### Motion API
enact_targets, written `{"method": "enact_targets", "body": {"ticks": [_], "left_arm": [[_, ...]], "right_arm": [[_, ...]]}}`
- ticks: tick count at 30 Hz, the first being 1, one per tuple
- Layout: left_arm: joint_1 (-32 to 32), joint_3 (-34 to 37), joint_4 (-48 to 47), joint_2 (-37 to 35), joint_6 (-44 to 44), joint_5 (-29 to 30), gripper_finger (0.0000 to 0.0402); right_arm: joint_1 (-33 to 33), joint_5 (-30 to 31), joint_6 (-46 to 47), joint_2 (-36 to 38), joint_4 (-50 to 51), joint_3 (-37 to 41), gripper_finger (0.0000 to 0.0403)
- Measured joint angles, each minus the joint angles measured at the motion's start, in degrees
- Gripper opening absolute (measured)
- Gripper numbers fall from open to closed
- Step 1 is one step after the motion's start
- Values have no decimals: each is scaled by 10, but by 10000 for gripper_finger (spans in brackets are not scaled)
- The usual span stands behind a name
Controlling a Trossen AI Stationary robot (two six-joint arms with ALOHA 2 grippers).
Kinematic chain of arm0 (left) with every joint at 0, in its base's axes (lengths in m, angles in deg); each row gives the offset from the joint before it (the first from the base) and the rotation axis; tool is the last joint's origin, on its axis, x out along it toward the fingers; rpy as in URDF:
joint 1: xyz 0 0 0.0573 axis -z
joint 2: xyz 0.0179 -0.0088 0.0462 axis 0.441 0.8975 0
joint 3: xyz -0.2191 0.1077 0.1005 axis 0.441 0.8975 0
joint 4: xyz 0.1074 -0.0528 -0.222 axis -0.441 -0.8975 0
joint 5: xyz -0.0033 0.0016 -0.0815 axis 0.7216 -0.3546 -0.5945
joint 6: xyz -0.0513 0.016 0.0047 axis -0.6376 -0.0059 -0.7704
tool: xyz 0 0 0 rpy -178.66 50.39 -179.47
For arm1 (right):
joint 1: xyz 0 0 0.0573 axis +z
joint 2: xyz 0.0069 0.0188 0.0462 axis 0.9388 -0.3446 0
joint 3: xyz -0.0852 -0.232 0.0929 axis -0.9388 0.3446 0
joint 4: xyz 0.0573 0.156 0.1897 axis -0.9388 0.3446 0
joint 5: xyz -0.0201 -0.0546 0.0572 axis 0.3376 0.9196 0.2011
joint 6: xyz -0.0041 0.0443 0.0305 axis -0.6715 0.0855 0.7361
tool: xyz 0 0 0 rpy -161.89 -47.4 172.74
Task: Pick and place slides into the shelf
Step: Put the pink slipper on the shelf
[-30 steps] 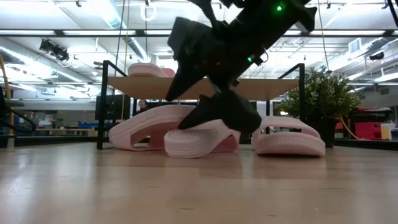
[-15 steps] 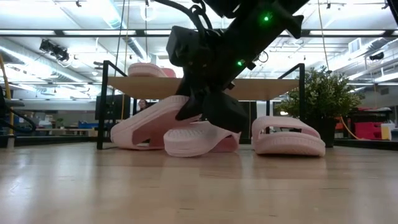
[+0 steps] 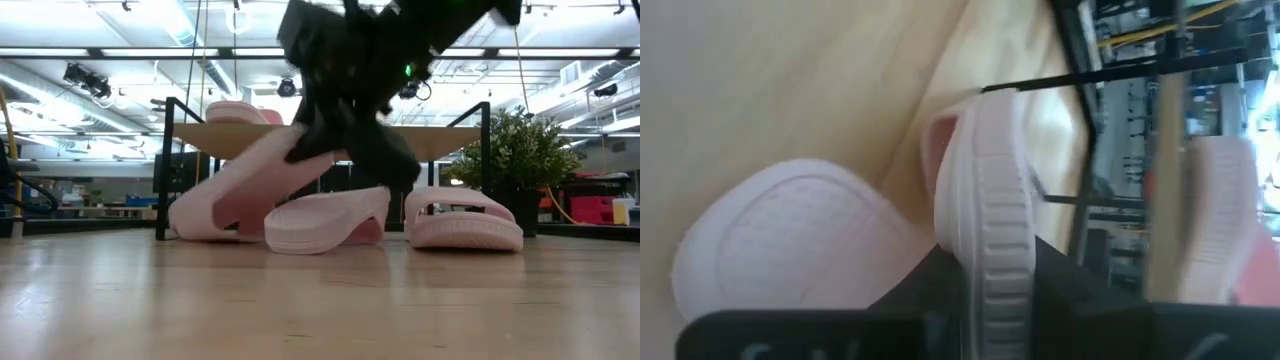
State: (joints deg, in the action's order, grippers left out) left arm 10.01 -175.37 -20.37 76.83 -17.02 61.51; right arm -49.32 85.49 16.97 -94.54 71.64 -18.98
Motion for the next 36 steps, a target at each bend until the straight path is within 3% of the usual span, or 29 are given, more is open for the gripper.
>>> {"method": "enact_targets", "body": {"ticks": [17, 25, 32, 36], "left_arm": [[0, 0, -9, -1, 16, 77, 114], [0, 0, -16, -13, 17, 123, 115], [-3, 0, -17, -29, 22, 161, 110], [-4, 0, -17, -37, 22, 182, 112]], "right_arm": [[77, 34, 29, 140, 29, 0, 64], [105, 44, 274, 236, 92, 0, 64], [107, 52, 498, 300, 91, 0, 64], [107, 82, 581, 331, 89, 0, 63]]}}
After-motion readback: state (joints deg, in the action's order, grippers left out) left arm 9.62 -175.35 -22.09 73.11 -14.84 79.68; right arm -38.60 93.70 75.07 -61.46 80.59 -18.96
